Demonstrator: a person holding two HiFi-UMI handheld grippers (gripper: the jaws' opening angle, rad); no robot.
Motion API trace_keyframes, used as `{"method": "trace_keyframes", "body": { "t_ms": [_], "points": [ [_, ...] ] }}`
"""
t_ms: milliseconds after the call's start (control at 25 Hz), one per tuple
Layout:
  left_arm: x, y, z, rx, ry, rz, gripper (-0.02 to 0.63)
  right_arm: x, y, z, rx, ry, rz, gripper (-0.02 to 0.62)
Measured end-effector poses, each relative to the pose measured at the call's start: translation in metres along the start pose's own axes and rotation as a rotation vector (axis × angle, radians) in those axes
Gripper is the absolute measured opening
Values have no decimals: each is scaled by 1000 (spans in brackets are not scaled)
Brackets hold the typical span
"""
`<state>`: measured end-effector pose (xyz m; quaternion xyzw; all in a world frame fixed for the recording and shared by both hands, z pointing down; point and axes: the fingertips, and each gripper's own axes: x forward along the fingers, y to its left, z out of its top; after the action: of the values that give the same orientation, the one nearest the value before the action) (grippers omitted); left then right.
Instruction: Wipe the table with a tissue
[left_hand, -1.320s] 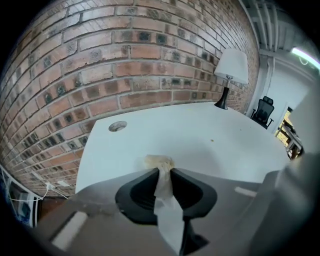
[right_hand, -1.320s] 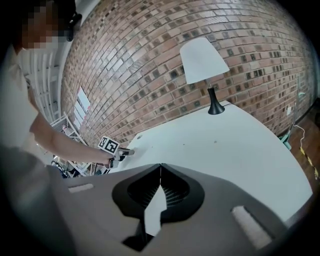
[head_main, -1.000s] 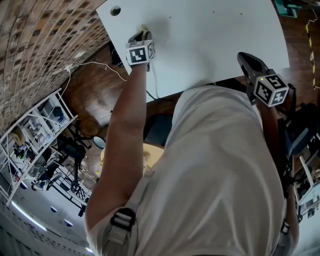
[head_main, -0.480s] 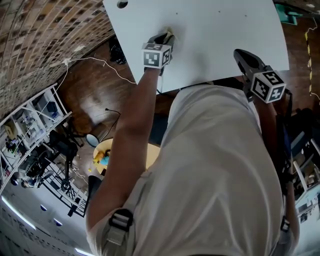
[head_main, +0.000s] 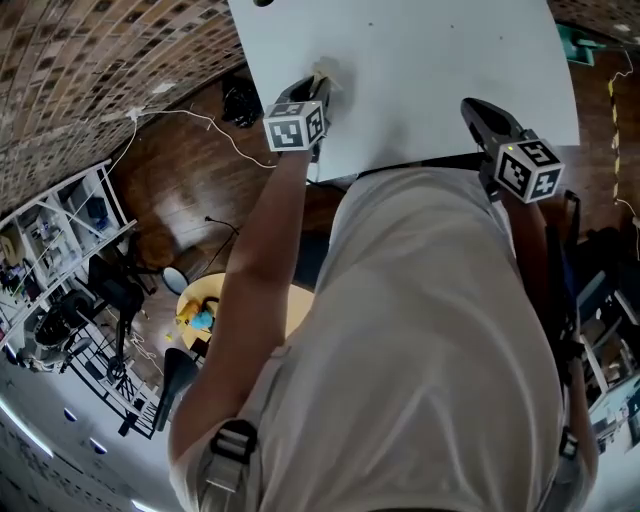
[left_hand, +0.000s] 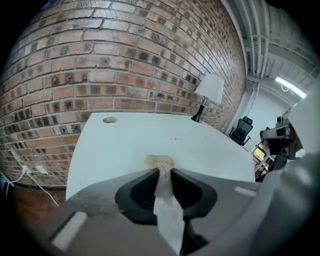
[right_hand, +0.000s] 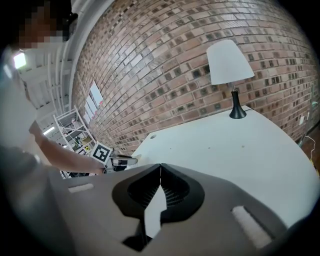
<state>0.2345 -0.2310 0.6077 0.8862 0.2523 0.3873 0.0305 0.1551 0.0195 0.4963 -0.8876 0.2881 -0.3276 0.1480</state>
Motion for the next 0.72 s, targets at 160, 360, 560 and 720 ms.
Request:
{"method": "trace_keyframes", "body": {
  "t_ms": [160,360,560,720],
  "points": [
    [-3,3,-2,-1,-9,4,78,3,4,0,-4,-7,3,9],
    [-3,0,1,-8,-11,21,78,0,-1,-2,7,-11,15,9],
    [1,-5,11,3,-14,53,78,0,-20,-3,21,-1,40,9],
    [18,-7,17,2,-1,93,80,-5,-43,2,20,10,63,9]
  ]
}}
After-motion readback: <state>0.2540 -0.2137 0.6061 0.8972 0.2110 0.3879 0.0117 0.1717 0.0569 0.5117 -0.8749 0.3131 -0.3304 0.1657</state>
